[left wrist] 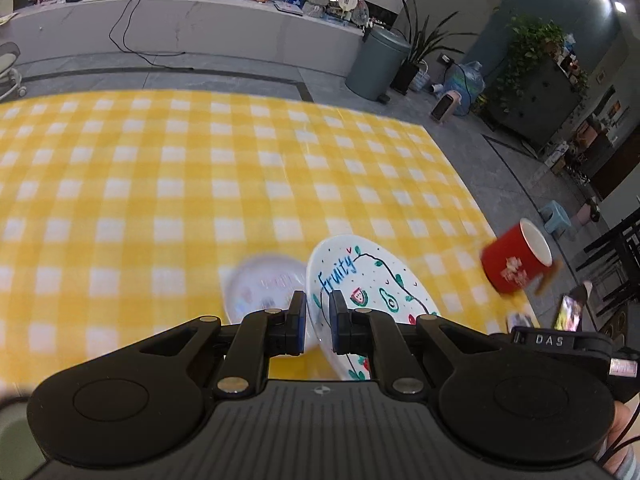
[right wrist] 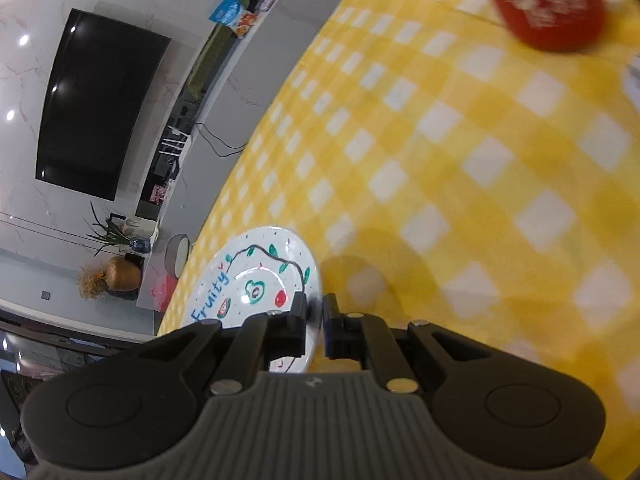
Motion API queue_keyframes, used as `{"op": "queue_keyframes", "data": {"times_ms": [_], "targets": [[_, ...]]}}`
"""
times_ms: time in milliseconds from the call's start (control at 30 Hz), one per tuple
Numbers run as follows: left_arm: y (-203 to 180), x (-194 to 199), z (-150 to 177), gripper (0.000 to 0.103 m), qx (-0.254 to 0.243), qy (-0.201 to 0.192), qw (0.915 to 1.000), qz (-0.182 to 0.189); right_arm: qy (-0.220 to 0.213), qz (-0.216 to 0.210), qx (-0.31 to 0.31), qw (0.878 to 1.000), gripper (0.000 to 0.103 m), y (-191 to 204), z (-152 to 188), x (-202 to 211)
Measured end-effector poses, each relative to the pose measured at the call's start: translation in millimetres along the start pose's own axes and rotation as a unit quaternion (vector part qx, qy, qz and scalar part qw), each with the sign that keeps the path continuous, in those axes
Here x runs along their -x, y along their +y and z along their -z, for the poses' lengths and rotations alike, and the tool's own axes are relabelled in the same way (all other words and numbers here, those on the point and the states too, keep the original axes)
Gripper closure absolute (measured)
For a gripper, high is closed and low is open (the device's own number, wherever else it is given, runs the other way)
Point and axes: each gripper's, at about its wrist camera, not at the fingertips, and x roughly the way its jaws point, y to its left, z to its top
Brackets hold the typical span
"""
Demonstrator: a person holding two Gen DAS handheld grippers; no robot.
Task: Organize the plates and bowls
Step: 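Lift the Fruity plate with both grippers and lower it onto the glass plate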
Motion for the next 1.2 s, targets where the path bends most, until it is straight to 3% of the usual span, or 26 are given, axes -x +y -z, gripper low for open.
{"op": "queue_keyframes", "data": {"times_ms": [367,600,1200], "targets": [[-1.3,6.2,75.0,0.093,0.07,0.011,0.9975,0.007,0.024,0.027,-0.013,0.999,0.098,-40.2,30.2,33.1],[6.8,12.5,105.1,0.093,0.101,0.001,0.9948,-0.01,0.033,0.04,0.028,0.998,0.098,-36.5,47.5,32.6],[3.0,6.5,129.3,0.093,0.073,-0.024,0.9958,-0.05,-0.003,0.091,0.149,0.985,0.097,-14.0,68.2,17.6]]}}
